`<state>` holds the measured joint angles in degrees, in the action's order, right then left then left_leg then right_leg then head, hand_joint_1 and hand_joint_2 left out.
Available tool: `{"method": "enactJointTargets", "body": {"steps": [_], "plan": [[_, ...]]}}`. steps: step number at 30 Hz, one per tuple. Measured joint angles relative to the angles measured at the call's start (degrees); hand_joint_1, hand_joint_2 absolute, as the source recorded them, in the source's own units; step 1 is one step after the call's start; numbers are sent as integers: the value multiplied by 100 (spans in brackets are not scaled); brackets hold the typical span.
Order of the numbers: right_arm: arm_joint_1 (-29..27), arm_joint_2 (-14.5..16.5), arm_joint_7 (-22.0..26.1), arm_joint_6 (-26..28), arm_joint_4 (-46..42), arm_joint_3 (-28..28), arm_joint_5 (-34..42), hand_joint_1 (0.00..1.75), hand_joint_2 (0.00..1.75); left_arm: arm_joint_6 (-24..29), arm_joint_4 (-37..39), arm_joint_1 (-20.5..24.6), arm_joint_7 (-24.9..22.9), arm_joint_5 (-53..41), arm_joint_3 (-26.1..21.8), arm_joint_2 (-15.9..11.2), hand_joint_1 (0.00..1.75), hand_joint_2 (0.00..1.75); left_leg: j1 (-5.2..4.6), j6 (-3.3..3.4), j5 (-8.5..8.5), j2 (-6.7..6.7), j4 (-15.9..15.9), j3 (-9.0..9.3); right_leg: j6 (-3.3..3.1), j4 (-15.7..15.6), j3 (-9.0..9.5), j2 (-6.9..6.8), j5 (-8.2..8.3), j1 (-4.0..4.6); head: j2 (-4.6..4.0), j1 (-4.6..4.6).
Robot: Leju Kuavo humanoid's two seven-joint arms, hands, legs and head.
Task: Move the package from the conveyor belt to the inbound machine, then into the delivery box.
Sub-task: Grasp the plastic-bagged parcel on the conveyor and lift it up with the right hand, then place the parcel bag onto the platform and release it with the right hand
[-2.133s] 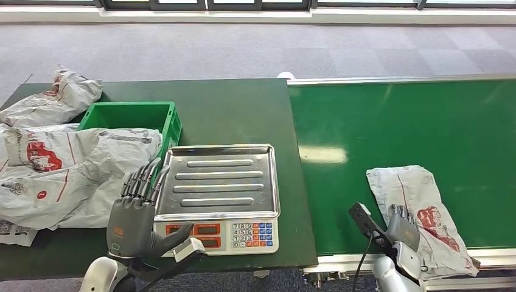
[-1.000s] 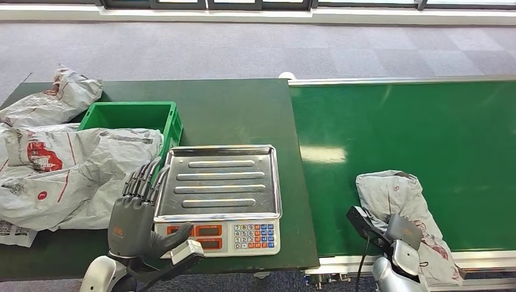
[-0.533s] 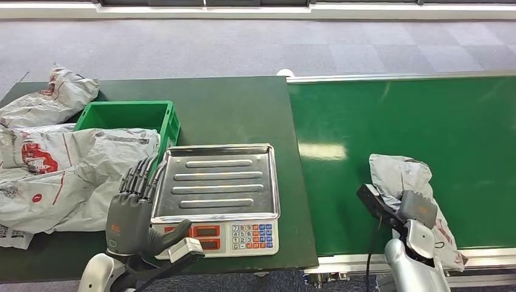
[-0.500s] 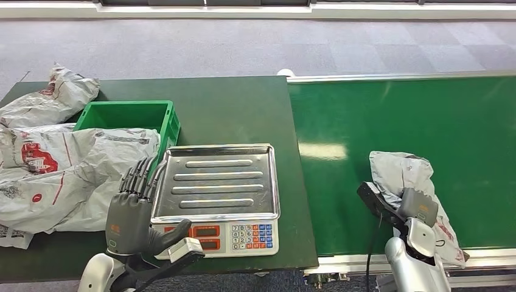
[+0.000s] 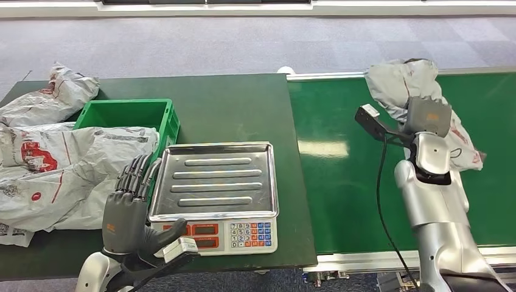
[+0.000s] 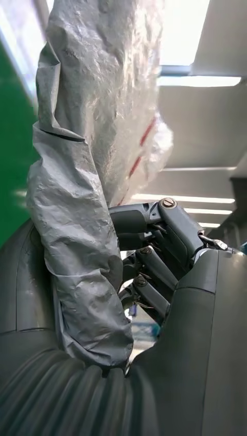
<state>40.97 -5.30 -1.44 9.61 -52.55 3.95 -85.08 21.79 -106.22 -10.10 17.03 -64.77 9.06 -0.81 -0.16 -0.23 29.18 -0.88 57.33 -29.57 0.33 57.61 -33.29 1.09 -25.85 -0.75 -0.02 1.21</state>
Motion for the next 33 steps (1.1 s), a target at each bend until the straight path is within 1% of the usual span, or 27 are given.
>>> {"method": "enactJointTargets", "body": {"steps": [3,6,8,12,14,16,19,21,23,25,29,31,33], "plan": [[535,-16,248,-151,12,-470,325,175,175,33,20,14,40,80,-28,-3,0,0,0,-6,-5,3,0,-13,-5,8,-15,0,5,-1,0,0],[1049,125,587,-221,114,-1002,767,175,175,42,21,32,63,107,-34,-2,0,0,1,-9,-7,9,-1,-29,-10,16,-22,5,8,-1,0,1],[1359,332,683,-233,214,-1409,942,175,175,42,31,65,75,117,-36,2,0,0,2,-13,-10,23,-1,-27,-15,22,-34,15,11,0,0,-1],[1935,883,539,-438,384,-2129,1142,175,175,50,55,131,80,121,-36,43,0,0,7,-35,-25,19,-1,-26,-23,29,-53,18,16,7,0,-2],[2157,1099,496,-530,447,-2377,1254,175,175,53,61,135,75,121,-37,63,0,0,12,-40,-29,11,-1,-30,-26,30,-56,14,17,12,0,-1],[2286,1271,582,-594,493,-2556,1417,175,175,83,67,142,84,145,-37,77,0,0,16,-41,-30,2,-2,-33,-27,30,-53,7,17,14,0,-1],[2336,1540,899,-619,607,-2826,1691,175,175,201,84,190,106,285,-37,94,0,0,16,-41,-30,6,-2,-35,-32,31,-53,9,20,13,0,1],[2272,1792,1031,-532,696,-3090,1819,175,175,290,109,258,82,405,-57,118,0,0,17,-42,-29,16,-3,-33,-37,31,-57,15,24,14,0,-2],[2143,2061,1076,-427,754,-3438,2036,175,175,371,139,321,56,557,-117,150,0,0,20,-43,-30,19,-3,-32,-41,31,-59,17,23,19,0,-3],[1992,2263,1038,-406,739,-3842,2406,175,175,434,161,346,56,711,-211,179,0,0,25,-47,-32,15,-3,-34,-43,31,-59,16,22,24,0,-2],[1698,2502,844,-509,516,-4768,3327,175,175,542,164,324,128,971,-426,213,0,0,32,-50,-33,13,-4,-38,-47,31,-62,15,20,30,0,-2],[1605,2562,782,-521,432,-5122,3528,175,175,567,160,300,171,1049,-498,221,0,0,32,-50,-33,7,-4,-40,-49,31,-63,11,18,30,0,-3],[1557,2591,796,-532,395,-5354,3635,175,175,590,158,280,196,1091,-549,227,0,0,32,-50,-33,2,-4,-42,-50,31,-62,7,18,30,0,-2]]}}
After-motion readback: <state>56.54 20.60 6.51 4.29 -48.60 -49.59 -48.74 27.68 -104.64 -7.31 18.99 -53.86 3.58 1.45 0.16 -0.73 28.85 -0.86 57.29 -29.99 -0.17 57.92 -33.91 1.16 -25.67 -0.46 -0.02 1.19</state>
